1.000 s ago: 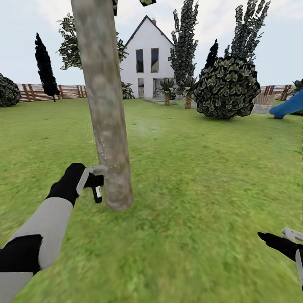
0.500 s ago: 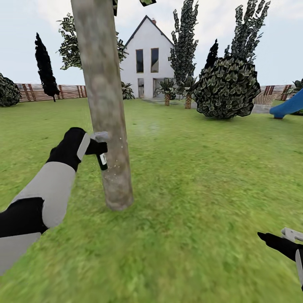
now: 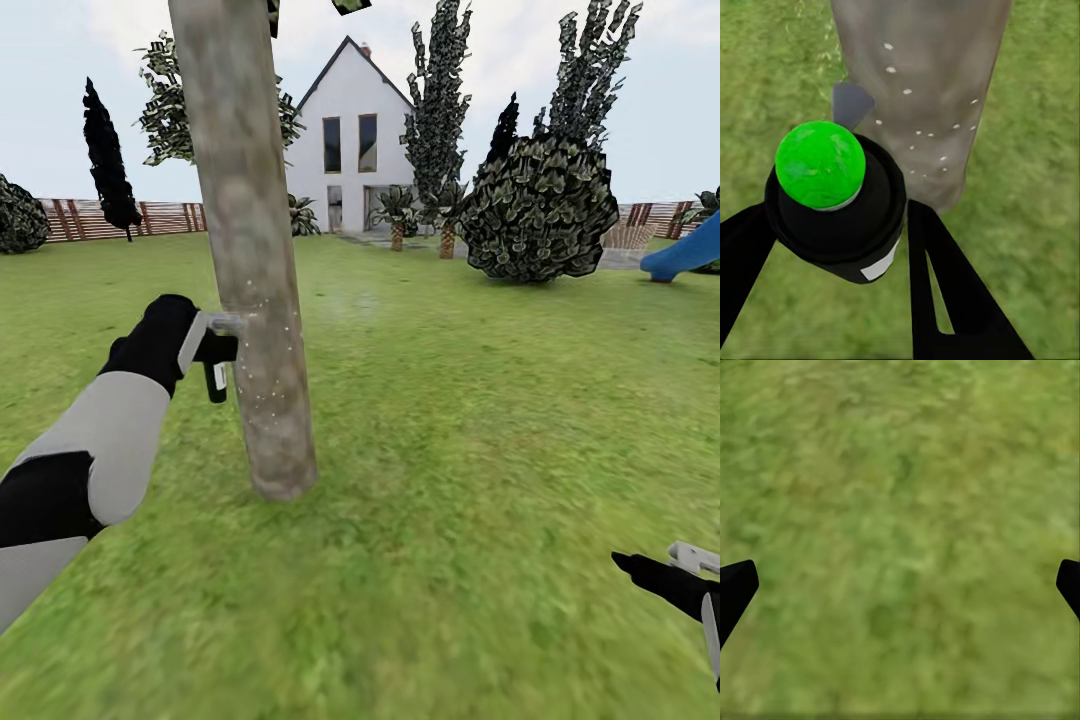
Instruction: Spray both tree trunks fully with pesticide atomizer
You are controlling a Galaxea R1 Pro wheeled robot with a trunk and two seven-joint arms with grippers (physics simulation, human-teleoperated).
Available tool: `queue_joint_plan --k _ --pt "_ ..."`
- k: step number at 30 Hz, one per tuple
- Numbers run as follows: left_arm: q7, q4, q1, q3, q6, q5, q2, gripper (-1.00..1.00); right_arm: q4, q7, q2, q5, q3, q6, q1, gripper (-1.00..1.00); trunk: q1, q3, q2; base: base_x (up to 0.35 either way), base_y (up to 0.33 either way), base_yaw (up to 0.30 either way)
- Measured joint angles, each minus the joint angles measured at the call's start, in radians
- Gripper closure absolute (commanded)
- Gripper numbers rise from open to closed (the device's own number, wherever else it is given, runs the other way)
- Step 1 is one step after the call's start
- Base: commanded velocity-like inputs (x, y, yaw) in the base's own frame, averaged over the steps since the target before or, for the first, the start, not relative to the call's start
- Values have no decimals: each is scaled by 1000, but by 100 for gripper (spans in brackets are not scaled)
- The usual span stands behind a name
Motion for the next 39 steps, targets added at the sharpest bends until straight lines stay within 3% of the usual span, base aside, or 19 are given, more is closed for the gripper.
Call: queue_joint_plan --k 3,7,9,13,18,20,24,27,29,31,32,35,39 --pt "0 42 0 1 -1 0 0 100 0 0 0 0 0 0 0 -100 0 0 0 0 0 0" --pt "-2 177 1 -4 -6 2 0 100 0 0 0 0 0 0 0 -100 0 0 0 0 0 0" --pt "-2 190 4 -4 -7 -1 3 100 0 0 0 0 0 0 0 -100 0 0 0 0 0 0" --pt "-4 239 9 -5 -10 -3 43 100 0 0 0 0 0 0 0 -100 0 0 0 0 0 0" --pt "-5 361 17 -5 -58 5 53 100 0 0 0 0 0 0 0 -100 0 0 0 0 0 0" --pt "-5 366 55 -4 -87 5 53 100 -1 0 0 0 0 0 0 -100 0 0 0 0 0 2" --pt "-6 369 180 -3 -223 8 54 100 -3 1 0 0 0 0 0 -100 0 0 0 0 0 167" --pt "-9 368 217 -4 -244 15 54 100 -1 2 1 0 0 0 0 -100 0 0 0 0 0 247" --pt "-12 369 250 -1 -287 101 53 100 0 2 1 0 0 0 0 -100 0 0 0 0 0 186" --pt "-14 369 307 -1 -415 191 50 100 0 2 2 0 0 0 0 -100 0 0 0 0 0 54" --pt "-14 369 321 -2 -465 216 50 100 -1 4 2 0 0 0 0 -100 0 0 0 0 -8 19" --pt "-14 368 334 -2 -512 241 50 100 -2 7 3 0 0 0 0 -100 0 0 0 50 -178 92" --pt "-15 369 346 -3 -519 245 49 100 -2 7 7 0 2 1 0 -100 0 0 0 7 -292 85"
